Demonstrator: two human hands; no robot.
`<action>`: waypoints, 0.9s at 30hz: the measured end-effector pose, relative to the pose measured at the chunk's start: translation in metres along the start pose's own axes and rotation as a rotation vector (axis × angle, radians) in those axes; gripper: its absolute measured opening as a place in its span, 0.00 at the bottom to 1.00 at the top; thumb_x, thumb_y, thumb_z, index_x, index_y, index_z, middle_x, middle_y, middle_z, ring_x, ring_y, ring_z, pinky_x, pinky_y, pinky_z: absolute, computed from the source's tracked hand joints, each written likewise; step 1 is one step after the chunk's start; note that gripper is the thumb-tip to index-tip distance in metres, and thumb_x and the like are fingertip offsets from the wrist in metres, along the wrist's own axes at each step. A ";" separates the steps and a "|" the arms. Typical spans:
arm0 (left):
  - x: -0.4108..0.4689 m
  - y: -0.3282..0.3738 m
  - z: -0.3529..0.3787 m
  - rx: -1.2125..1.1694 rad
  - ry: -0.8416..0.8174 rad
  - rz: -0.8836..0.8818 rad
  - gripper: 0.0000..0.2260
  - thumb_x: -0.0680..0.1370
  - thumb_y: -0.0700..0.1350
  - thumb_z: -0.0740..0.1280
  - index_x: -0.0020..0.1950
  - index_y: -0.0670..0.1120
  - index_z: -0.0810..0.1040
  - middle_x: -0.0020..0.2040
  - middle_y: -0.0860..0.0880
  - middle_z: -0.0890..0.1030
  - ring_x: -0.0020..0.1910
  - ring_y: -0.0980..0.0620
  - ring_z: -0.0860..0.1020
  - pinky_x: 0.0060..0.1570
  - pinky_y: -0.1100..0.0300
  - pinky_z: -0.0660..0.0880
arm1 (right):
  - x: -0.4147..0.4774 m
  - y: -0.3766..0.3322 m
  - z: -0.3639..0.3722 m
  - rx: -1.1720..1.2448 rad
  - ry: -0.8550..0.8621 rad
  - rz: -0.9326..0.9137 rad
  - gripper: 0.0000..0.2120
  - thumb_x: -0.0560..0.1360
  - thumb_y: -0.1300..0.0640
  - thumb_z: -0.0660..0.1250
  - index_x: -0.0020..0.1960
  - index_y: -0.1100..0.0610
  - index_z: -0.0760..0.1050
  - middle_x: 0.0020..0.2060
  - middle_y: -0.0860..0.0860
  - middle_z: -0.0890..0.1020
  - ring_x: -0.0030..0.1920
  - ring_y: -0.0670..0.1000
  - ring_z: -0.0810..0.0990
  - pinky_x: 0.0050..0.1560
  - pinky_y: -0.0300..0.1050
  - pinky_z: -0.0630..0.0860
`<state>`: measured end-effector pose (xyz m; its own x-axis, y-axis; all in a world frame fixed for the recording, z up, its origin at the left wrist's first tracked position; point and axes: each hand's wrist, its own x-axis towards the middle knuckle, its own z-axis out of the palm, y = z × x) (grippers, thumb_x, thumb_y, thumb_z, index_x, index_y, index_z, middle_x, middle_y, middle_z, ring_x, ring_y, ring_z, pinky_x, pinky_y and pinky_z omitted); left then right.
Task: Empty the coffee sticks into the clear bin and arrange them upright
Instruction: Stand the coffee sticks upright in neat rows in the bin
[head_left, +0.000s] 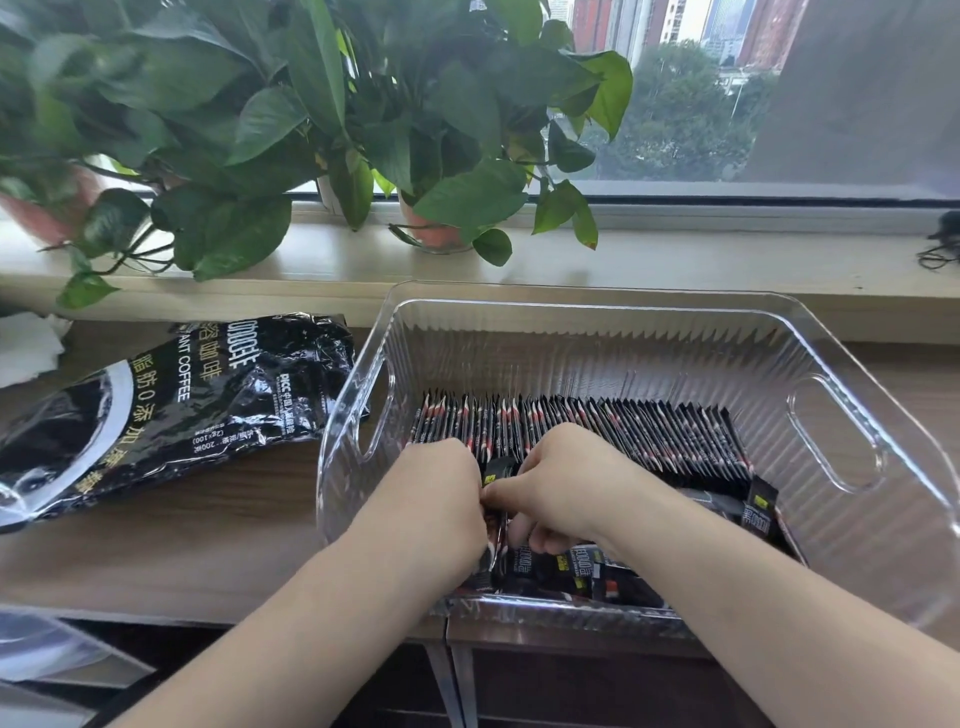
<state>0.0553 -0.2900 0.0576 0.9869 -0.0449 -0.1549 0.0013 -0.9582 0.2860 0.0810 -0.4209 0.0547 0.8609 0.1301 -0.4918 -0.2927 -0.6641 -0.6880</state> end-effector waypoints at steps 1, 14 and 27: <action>-0.001 -0.001 0.000 0.051 0.072 0.021 0.05 0.77 0.42 0.67 0.44 0.46 0.83 0.36 0.50 0.76 0.38 0.49 0.77 0.37 0.59 0.74 | 0.001 -0.001 0.002 -0.025 0.002 0.007 0.16 0.74 0.53 0.70 0.50 0.68 0.83 0.37 0.60 0.87 0.30 0.54 0.78 0.41 0.47 0.82; -0.008 -0.007 0.004 0.073 0.136 -0.019 0.04 0.73 0.40 0.66 0.40 0.47 0.72 0.44 0.48 0.76 0.46 0.46 0.78 0.43 0.56 0.76 | 0.002 -0.014 0.016 -0.299 0.051 0.038 0.15 0.73 0.51 0.68 0.31 0.58 0.72 0.18 0.52 0.77 0.19 0.48 0.76 0.36 0.39 0.78; -0.015 -0.012 -0.001 0.003 0.124 0.035 0.04 0.76 0.47 0.69 0.45 0.49 0.82 0.44 0.51 0.81 0.46 0.51 0.80 0.48 0.57 0.79 | -0.010 -0.010 -0.006 -0.247 -0.171 -0.050 0.19 0.81 0.48 0.66 0.36 0.56 0.84 0.36 0.55 0.87 0.39 0.52 0.88 0.55 0.49 0.83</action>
<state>0.0401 -0.2774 0.0569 0.9987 -0.0432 -0.0265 -0.0338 -0.9576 0.2862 0.0777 -0.4202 0.0697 0.7831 0.2749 -0.5579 -0.1236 -0.8103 -0.5729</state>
